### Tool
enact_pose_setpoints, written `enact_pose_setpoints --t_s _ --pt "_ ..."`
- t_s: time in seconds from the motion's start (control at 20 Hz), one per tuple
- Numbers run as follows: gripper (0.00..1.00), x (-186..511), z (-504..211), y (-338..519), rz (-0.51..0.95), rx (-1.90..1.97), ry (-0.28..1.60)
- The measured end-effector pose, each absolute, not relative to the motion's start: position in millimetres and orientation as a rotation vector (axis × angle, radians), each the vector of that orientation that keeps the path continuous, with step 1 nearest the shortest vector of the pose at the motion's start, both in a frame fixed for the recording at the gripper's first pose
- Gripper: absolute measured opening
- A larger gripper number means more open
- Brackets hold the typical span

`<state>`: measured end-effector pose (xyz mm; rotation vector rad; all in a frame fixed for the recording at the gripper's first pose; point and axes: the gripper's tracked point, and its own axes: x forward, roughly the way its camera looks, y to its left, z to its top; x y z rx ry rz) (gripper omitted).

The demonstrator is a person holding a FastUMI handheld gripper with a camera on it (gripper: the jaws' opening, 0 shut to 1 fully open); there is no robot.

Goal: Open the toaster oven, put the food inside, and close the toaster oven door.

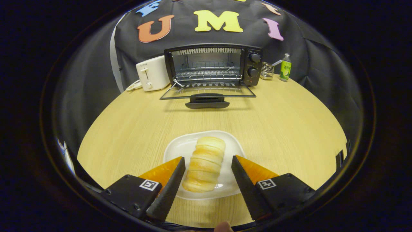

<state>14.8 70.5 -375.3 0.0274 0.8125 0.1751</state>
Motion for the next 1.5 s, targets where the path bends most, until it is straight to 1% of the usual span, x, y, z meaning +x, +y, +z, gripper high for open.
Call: enact_pose_setpoints --t_s 0.2,0.35,0.45,0.5,0.55,0.65,0.75,0.9,1.1,1.5 --pt "0.90 14.3 -382.0 71.6 0.178 0.023 0.825" --pt "0.68 14.7 -381.3 70.5 0.165 0.038 0.824" --pt "0.57 14.0 -380.9 68.8 0.150 0.060 0.825" --pt "0.55 14.8 -378.3 66.8 0.141 0.062 0.821" --pt "0.48 16.5 -373.5 65.3 0.136 0.067 0.809" --pt "0.44 18.6 -359.8 63.2 0.132 0.070 0.776" --pt "0.41 22.4 -343.7 62.1 0.134 0.081 0.744" --pt "0.40 34.5 -318.8 60.0 0.137 0.095 0.692" --pt "0.40 64.4 -294.0 62.9 0.145 0.134 0.672" --pt "0.40 166.5 -263.3 65.5 0.102 0.202 0.631"
